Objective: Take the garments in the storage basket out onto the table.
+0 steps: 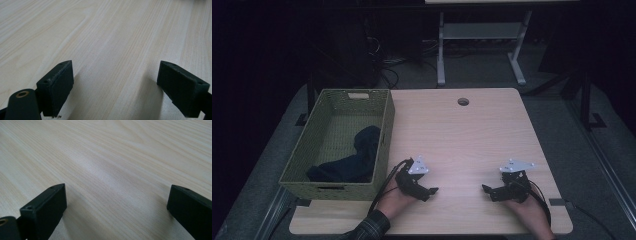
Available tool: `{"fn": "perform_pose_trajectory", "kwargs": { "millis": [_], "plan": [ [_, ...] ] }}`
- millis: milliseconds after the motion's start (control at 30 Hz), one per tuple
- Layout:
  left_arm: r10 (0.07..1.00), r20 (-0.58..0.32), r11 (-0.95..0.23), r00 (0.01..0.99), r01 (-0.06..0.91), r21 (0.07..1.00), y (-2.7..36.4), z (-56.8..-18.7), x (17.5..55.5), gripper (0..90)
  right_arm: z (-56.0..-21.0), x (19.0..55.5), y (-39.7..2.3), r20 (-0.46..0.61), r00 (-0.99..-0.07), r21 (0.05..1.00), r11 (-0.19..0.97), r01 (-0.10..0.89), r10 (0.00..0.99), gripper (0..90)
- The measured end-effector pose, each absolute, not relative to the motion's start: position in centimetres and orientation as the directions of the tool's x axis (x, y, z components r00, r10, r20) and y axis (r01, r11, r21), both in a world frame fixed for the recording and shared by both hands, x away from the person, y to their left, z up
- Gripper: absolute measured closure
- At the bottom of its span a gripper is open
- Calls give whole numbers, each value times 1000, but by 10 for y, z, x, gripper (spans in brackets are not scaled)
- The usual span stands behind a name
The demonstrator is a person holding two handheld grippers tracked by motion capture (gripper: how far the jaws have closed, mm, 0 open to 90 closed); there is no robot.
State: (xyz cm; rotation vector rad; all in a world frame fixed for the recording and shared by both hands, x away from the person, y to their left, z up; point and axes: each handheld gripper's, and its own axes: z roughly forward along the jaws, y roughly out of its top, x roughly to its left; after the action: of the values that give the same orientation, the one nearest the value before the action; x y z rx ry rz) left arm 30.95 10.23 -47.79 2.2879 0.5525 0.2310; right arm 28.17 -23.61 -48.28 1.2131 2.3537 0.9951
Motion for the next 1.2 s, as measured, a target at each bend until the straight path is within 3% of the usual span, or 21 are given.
{"fn": "perform_pose_trajectory", "kwargs": {
  "millis": [800, 1200],
  "plan": [
    [457, 0, -638, 890, 327, 697, 98, -476, 315, 133, -483, 281, -237, 34, -601, 704, 408, 582, 798, 23],
    [464, 2, -679, 886, 354, 644, 96, -469, 317, 135, -483, 281, -237, 34, -601, 704, 408, 581, 798, 23]
  ]
}}
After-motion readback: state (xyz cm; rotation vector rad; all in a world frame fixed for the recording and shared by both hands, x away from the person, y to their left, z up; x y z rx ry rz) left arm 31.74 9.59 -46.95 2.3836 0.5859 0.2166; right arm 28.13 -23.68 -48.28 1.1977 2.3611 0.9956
